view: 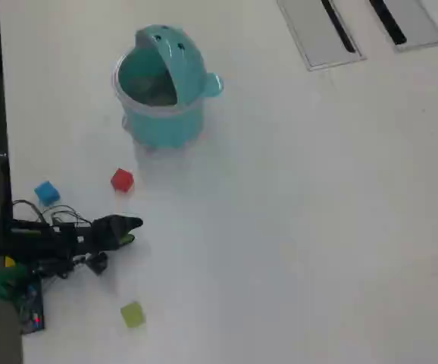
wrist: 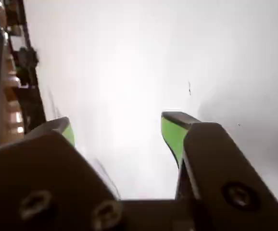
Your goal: Grasp RGB lego blocks and put them in the bin one by one.
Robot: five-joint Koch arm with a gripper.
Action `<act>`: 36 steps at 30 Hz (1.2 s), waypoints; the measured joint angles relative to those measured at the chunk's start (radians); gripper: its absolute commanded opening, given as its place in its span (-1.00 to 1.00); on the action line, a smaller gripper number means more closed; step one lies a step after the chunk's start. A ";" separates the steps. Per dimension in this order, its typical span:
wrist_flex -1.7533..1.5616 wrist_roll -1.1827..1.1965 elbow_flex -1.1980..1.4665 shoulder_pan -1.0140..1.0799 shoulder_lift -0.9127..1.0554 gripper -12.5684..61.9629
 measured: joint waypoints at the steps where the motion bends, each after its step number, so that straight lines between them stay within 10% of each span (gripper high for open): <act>1: 0.000 0.000 0.000 -0.029 0.000 0.25; 36: -0.225 -0.344 -0.021 -0.060 0.000 0.25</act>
